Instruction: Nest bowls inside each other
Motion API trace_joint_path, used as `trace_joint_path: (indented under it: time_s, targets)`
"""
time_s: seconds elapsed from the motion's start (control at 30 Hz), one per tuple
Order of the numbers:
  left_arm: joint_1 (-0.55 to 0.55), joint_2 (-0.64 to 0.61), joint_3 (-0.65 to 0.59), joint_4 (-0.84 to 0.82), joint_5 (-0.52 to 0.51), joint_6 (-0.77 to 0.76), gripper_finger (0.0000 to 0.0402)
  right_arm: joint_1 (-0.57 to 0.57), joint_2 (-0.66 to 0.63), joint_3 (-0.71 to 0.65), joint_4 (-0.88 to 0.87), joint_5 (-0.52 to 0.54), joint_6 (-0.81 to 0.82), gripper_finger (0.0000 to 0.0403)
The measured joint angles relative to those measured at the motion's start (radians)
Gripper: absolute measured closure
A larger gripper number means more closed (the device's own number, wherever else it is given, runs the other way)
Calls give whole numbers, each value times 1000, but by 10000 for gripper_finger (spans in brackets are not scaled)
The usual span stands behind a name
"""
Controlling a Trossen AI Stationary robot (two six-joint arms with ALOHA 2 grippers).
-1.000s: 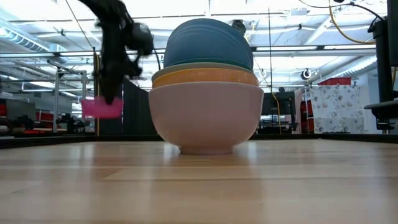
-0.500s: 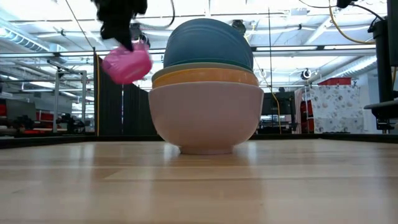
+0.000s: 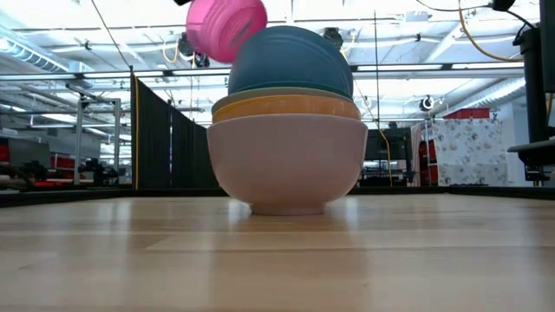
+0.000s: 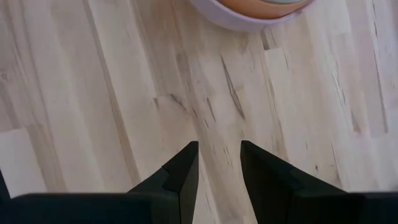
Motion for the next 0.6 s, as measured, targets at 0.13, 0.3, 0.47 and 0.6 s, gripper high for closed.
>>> trace_joint_path:
  time_s: [0.13, 0.3, 0.47, 0.6]
  targets:
    - [-15, 57, 45, 21, -23, 62, 401, 0, -1, 0, 1, 1, 0, 298]
    - [-7, 136, 46, 74, 7, 130, 401, 0, -2, 0, 1, 1, 0, 298]
    - [9, 207, 45, 69, 45, 134, 401, 0, -2, 0, 1, 1, 0, 298]
    - [9, 228, 45, 65, 69, 134, 401, 0, -2, 0, 1, 1, 0, 298]
